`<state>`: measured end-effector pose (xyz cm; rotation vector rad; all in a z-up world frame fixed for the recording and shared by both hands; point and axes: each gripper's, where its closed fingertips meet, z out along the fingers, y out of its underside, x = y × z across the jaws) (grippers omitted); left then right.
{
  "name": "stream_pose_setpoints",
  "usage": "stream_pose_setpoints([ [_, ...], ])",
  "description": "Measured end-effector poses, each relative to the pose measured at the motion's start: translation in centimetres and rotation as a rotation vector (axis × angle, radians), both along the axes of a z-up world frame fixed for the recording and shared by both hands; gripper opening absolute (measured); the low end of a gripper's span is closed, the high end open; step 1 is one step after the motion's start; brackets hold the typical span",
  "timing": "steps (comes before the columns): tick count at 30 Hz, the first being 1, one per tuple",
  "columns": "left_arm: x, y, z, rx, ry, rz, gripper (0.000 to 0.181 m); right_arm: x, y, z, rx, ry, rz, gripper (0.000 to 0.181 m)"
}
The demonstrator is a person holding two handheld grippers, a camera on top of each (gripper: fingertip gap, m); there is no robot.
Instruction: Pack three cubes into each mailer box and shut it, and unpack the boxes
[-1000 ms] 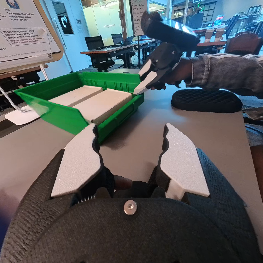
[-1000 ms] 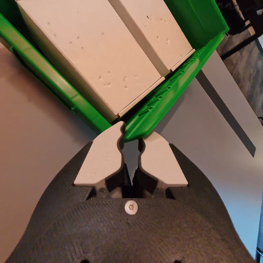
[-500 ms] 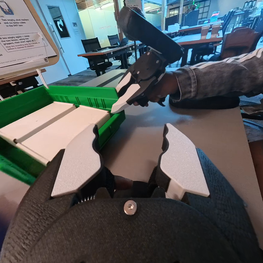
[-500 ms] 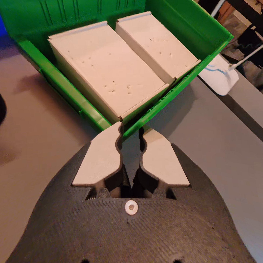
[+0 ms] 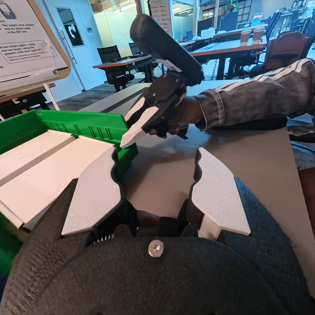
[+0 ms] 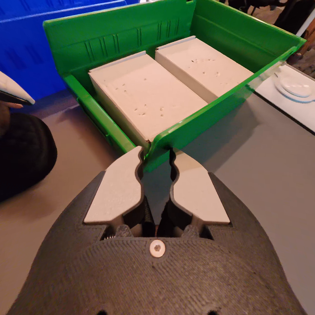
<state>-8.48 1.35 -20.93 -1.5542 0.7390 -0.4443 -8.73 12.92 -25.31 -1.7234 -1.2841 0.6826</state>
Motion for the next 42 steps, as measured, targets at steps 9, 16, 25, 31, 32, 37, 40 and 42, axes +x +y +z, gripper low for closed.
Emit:
stream_pose_setpoints([
  [9, -0.1, -0.1, 0.2, 0.01, -0.007, 0.002, 0.086, -0.4, -2.3, 2.0, -0.157, 0.181, 0.22, 0.032],
  [16, -0.2, -0.5, 0.9, 0.057, -0.018, 0.002, 0.086, 7.0, -3.8, 7.6, -0.101, 0.339, 0.251, 0.105],
  [25, -6.9, -7.2, 4.2, 0.029, 0.218, 0.099, 0.087, 16.5, -4.0, 8.5, 0.115, 0.614, 0.137, 0.12],
  [31, -21.3, -11.5, 0.1, -0.165, 0.629, 0.492, 0.093, 16.4, -4.1, 8.3, 0.123, 0.615, 0.137, 0.121],
  [32, -22.8, -11.9, -0.9, -0.176, 0.691, 0.521, 0.095, 16.2, -4.3, 8.0, 0.142, 0.591, 0.151, 0.121],
  [37, -26.1, -12.1, -4.3, -0.177, 0.931, 0.57, 0.095, 15.8, -4.5, 7.5, 0.168, 0.553, 0.162, 0.123],
  [40, -27.0, -11.4, -4.8, -0.144, 1.056, 0.56, 0.09, 16.0, -4.1, 7.7, 0.144, 0.577, 0.145, 0.122],
  [42, -27.2, -11.1, -5.3, -0.171, 1.12, 0.522, 0.083, 16.1, -4.1, 7.7, 0.138, 0.582, 0.144, 0.121],
])
